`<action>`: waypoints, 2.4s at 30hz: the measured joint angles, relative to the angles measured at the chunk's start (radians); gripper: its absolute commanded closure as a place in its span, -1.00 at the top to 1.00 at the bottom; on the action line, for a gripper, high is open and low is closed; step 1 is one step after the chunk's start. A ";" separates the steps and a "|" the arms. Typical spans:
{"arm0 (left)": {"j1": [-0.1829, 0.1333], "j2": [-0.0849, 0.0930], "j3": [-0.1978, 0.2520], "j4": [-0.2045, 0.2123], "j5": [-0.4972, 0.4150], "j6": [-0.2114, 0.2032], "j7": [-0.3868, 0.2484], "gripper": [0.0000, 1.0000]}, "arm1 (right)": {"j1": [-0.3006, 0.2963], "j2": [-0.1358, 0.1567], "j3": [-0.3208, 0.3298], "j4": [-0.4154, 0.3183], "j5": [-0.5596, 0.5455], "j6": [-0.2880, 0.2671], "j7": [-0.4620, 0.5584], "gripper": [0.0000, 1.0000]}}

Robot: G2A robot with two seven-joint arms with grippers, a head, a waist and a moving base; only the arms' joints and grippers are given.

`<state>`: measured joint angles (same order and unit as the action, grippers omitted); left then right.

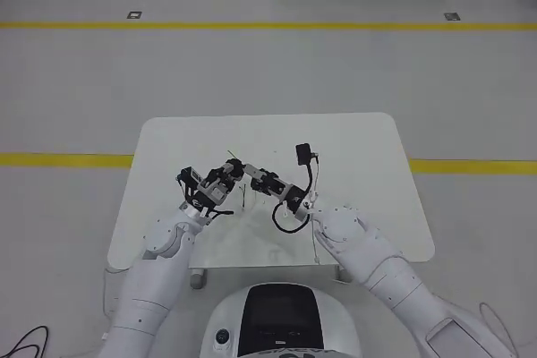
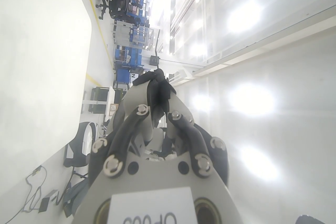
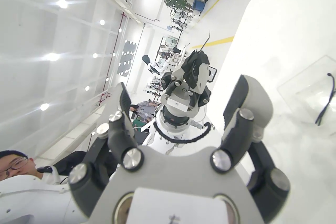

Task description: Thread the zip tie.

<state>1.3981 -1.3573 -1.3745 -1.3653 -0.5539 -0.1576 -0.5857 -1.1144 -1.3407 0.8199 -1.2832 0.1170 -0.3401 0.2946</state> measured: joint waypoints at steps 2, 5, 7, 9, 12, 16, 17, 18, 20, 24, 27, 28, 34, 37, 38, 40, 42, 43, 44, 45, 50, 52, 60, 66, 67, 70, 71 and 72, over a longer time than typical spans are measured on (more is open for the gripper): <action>0.000 0.000 0.000 0.000 0.000 0.000 0.000 -1.00 | 0.000 -0.005 -0.002 0.002 -0.009 0.000 -0.017 -0.44; 0.000 0.000 0.000 0.000 0.000 0.000 0.000 -1.00 | -0.002 -0.011 -0.002 0.006 -0.019 0.000 -0.034 -0.60; 0.000 0.000 0.000 0.000 0.000 0.000 0.000 -1.00 | -0.004 -0.014 -0.002 0.007 -0.025 0.000 -0.039 -0.64; 0.000 0.000 0.000 0.000 0.000 0.000 0.000 -1.00 | -0.006 -0.016 -0.002 0.010 -0.033 0.000 -0.039 -0.66; 0.000 0.000 0.000 0.000 0.000 0.000 0.000 -1.00 | -0.010 -0.020 0.003 0.012 -0.038 0.000 -0.042 -0.76; 0.000 0.000 0.000 0.000 0.000 0.000 0.000 -1.00 | -0.017 -0.023 0.010 0.012 -0.043 0.000 -0.035 -0.74; 0.000 0.000 0.000 0.000 0.000 0.000 0.000 -1.00 | -0.019 -0.023 0.012 0.011 -0.045 0.000 -0.032 -0.74; 0.000 0.000 0.000 0.000 0.000 0.000 0.000 -1.00 | -0.021 -0.024 0.015 0.010 -0.046 0.000 -0.031 -0.74; 0.000 0.000 0.000 0.000 0.000 0.000 0.000 -1.00 | -0.025 -0.025 0.020 0.008 -0.048 0.000 -0.028 -0.72; 0.000 0.000 0.000 0.000 0.000 0.000 0.000 -1.00 | -0.030 -0.027 0.027 0.007 -0.051 0.000 -0.027 -0.70; 0.000 0.000 0.000 0.000 0.000 0.000 0.000 -1.00 | -0.031 -0.030 0.031 0.010 -0.054 0.000 -0.025 -0.70; 0.000 0.000 0.000 0.000 0.000 0.000 0.000 -1.00 | -0.030 -0.031 0.032 0.012 -0.054 0.000 -0.025 -0.68; 0.000 0.000 0.000 0.000 0.000 0.000 0.000 -1.00 | -0.024 -0.042 0.028 0.022 -0.051 0.000 -0.029 -0.76; 0.000 0.000 0.000 0.000 0.000 0.000 0.000 -1.00 | -0.019 -0.047 0.028 0.031 -0.052 0.000 -0.032 -1.00; 0.000 0.000 0.000 0.000 0.000 0.000 0.000 -1.00 | -0.018 -0.048 0.029 0.033 -0.054 0.000 -0.033 -1.00; 0.000 0.000 0.000 0.000 0.000 0.000 0.000 -1.00 | -0.017 -0.050 0.031 0.038 -0.058 0.000 -0.036 -1.00; 0.000 0.000 0.000 0.000 0.000 0.000 0.000 -1.00 | -0.017 -0.052 0.033 0.041 -0.063 0.000 -0.038 -1.00; 0.000 0.000 0.000 0.000 0.000 0.000 0.000 -1.00 | -0.017 -0.053 0.034 0.041 -0.065 0.000 -0.038 -1.00; 0.000 0.000 0.000 0.000 0.000 0.000 0.000 -1.00 | -0.018 -0.054 0.036 0.042 -0.067 0.000 -0.038 -1.00; 0.000 0.000 0.000 0.000 0.000 0.000 0.000 -1.00 | -0.019 -0.054 0.037 0.042 -0.068 0.000 -0.038 -1.00; 0.000 0.000 0.000 0.000 0.000 0.000 0.000 1.00 | -0.025 -0.056 0.048 0.042 -0.076 0.000 -0.036 -1.00; 0.000 0.000 0.000 0.000 0.000 0.000 0.000 1.00 | -0.030 -0.056 0.054 0.038 -0.078 0.000 -0.033 -1.00; 0.000 0.000 0.000 0.000 0.000 0.000 0.000 1.00 | -0.051 -0.047 0.102 0.021 -0.069 0.000 0.001 -1.00; 0.000 0.000 0.000 0.000 0.000 0.000 0.000 1.00 | -0.066 -0.031 0.166 0.002 -0.002 0.000 0.127 -1.00; 0.000 0.000 0.000 0.000 0.000 0.000 0.000 1.00 | -0.066 -0.030 0.172 0.003 -0.004 0.000 0.138 -1.00; 0.000 0.000 0.000 0.000 0.000 0.000 0.000 1.00 | -0.065 -0.030 0.172 0.003 -0.007 0.000 0.138 -1.00; 0.000 0.000 0.000 0.000 0.000 0.000 0.000 1.00 | -0.065 -0.030 0.171 0.003 -0.007 0.000 0.137 -1.00; 0.000 0.000 0.000 0.000 0.000 0.000 0.000 1.00 | -0.065 -0.030 0.171 0.003 -0.007 0.000 0.137 -1.00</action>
<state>1.3981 -1.3573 -1.3745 -1.3653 -0.5539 -0.1576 -0.5857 -1.1798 -1.3705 0.9913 -1.2798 0.1102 -0.3400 0.4312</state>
